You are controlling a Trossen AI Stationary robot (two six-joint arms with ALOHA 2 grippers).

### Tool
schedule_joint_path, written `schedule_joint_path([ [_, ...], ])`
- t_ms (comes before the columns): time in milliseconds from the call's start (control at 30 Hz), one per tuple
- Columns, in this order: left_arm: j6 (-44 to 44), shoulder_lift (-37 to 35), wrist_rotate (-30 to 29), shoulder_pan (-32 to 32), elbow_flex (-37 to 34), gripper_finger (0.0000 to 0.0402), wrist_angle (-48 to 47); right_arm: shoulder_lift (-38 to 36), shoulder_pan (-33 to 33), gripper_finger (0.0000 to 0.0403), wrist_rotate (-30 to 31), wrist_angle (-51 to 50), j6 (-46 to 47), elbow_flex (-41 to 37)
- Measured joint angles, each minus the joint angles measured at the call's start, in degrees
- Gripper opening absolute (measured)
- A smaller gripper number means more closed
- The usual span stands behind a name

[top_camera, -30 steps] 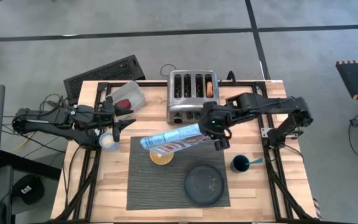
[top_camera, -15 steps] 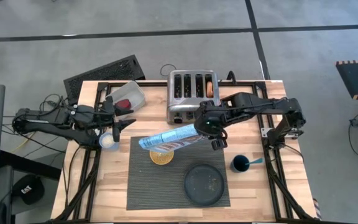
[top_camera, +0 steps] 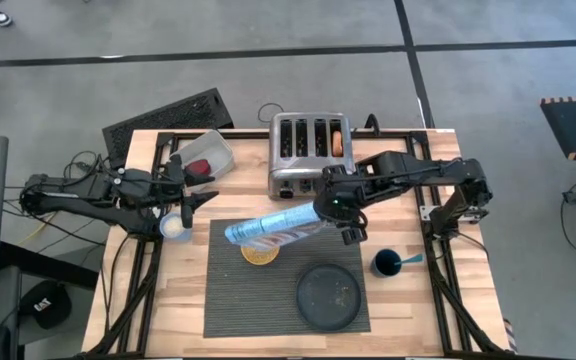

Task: Arrange a breakfast setting
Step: Pour the cereal from the blue cereal box into the yellow bowl

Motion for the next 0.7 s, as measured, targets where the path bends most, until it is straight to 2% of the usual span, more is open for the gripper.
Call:
schedule_joint_path([
  [133,0.02,0.0,-0.01,0.01,0.0,0.0187,0.01,0.01,0.11,0.0166,1.74,0.2,-0.22,0.0],
  [267,0.02,0.0,-0.01,0.01,0.0,0.0187,0.01,0.01,-0.08,0.0166,-2.47,-0.3,-0.27,0.0],
  [400,0.03,0.01,-0.01,0.0,0.0,0.0187,0.01,0.01,-0.11,0.0166,1.86,0.1,-0.23,0.0],
  [700,0.04,0.0,-0.01,-0.01,0.0,0.0187,0.01,0.03,0.03,0.0166,-0.18,0.09,-0.01,-0.02],
])
